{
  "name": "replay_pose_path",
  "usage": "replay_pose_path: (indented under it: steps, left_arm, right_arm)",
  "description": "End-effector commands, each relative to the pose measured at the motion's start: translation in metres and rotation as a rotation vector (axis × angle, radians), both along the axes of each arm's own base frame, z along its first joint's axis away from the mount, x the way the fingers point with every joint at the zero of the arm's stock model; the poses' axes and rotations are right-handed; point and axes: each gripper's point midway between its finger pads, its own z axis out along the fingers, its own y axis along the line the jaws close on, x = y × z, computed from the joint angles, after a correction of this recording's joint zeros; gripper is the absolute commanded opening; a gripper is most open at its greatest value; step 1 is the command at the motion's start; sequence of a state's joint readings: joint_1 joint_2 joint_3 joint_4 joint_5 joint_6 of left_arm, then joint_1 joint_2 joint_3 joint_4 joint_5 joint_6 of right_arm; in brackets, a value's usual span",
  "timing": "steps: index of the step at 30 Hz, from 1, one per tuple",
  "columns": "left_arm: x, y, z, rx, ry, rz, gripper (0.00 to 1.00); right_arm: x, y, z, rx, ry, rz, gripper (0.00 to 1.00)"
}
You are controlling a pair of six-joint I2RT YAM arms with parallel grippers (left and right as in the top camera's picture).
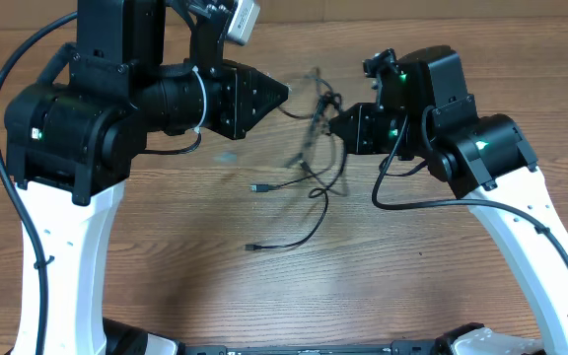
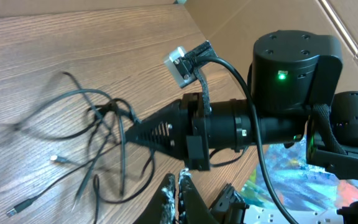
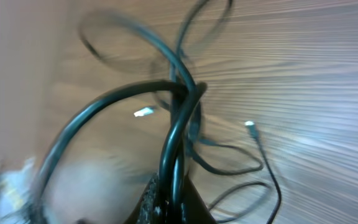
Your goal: Untangle cables
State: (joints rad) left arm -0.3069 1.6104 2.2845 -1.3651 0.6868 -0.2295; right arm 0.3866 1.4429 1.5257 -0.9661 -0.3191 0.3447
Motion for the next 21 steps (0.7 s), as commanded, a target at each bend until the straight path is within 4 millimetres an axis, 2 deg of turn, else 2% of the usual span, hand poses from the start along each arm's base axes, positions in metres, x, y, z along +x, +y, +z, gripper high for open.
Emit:
replay_pose_path:
  steps: [1, 5, 8, 10, 13, 17, 21]
  left_arm:
    - [-0.006, 0.005, 0.014, -0.016, -0.050, -0.010, 0.04]
    - [-0.008, 0.007, 0.012, -0.009, -0.045, -0.009, 0.04]
    - [-0.010, 0.007, 0.010, 0.002, -0.042, -0.018, 0.08]
    - [-0.012, 0.008, 0.007, 0.013, -0.040, -0.023, 0.34]
    - [-0.010, 0.013, 0.001, 0.049, -0.040, -0.004, 0.56]
    - [-0.007, 0.018, -0.006, 0.086, -0.023, 0.029, 0.73]
    - [-0.010, 0.016, -0.013, 0.096, 0.011, 0.018, 0.73]
  right_arm:
    - [0.018, -0.035, 0.000, -0.137, -0.064, -0.145, 0.04]
    - [0.016, -0.040, -0.004, -0.145, -0.044, -0.153, 0.04]
    - [0.007, -0.021, 0.000, -0.090, -0.046, -0.026, 0.04]
    - [-0.001, -0.007, 0.005, -0.036, -0.053, 0.074, 0.04]
    - [-0.012, 0.010, 0.015, 0.039, -0.072, 0.185, 0.04]
    - [-0.020, 0.019, 0.027, 0.095, -0.087, 0.240, 0.04]
    - [-0.021, 0.020, 0.032, 0.117, -0.087, 0.231, 0.04]
